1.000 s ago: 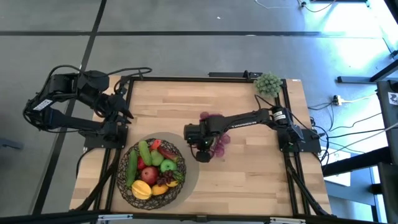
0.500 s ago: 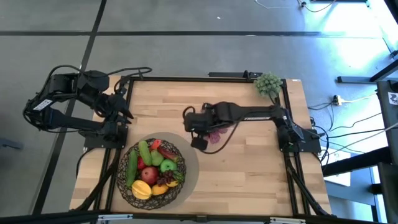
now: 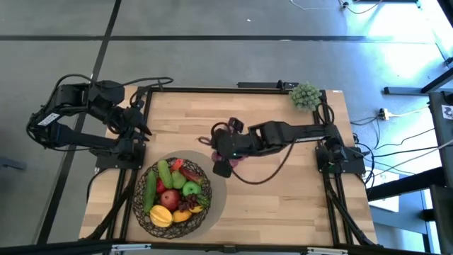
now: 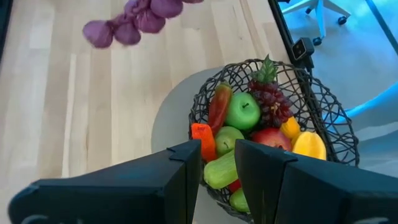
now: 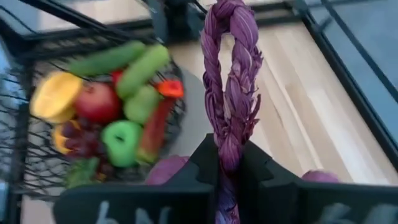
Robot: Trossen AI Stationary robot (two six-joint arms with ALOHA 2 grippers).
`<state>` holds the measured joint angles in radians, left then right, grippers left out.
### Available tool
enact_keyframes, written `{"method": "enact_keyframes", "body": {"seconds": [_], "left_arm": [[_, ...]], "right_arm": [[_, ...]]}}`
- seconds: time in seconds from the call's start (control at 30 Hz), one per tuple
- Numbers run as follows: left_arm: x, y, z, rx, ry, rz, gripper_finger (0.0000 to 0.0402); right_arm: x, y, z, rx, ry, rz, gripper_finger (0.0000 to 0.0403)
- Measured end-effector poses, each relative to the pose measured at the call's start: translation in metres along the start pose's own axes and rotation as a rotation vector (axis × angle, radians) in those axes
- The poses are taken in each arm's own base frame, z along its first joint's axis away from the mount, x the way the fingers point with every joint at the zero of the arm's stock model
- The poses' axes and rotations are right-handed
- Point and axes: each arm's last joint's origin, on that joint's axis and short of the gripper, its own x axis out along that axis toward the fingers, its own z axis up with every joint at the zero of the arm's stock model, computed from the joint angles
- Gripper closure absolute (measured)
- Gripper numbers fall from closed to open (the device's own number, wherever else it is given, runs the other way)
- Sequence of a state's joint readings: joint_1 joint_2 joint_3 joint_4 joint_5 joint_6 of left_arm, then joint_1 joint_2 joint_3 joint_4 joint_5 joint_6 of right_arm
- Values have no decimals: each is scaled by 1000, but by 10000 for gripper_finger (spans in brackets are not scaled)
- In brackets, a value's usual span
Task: Build produce basket
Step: Put the purple garlic into the black wire basket
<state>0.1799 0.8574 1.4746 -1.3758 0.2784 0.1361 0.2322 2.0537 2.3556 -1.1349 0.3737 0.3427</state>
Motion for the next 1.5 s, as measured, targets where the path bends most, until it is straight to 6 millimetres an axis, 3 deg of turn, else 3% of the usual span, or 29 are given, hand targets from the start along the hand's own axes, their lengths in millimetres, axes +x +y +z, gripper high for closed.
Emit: {"method": "enact_keyframes", "body": {"seconds": [0.33, 0.73, 0.93, 1.23, 1.5], "left_arm": [[2, 3, 17, 70, -148, 22, 314], [6, 3, 51, 115, -402, -137, 314], [23, 11, 69, 6, -421, -158, 314], [47, 10, 85, 28, -409, -200, 314], [50, 0, 90, 95, -448, -138, 314]], "right_arm": [[-9, 14, 21, -116, -238, 81, 388], [-9, 13, 25, -193, -274, 59, 388], [-10, 11, 27, -235, -309, -21, 388], [-10, 10, 28, -249, -318, -62, 388], [-10, 10, 28, -260, -317, -64, 388]]}}
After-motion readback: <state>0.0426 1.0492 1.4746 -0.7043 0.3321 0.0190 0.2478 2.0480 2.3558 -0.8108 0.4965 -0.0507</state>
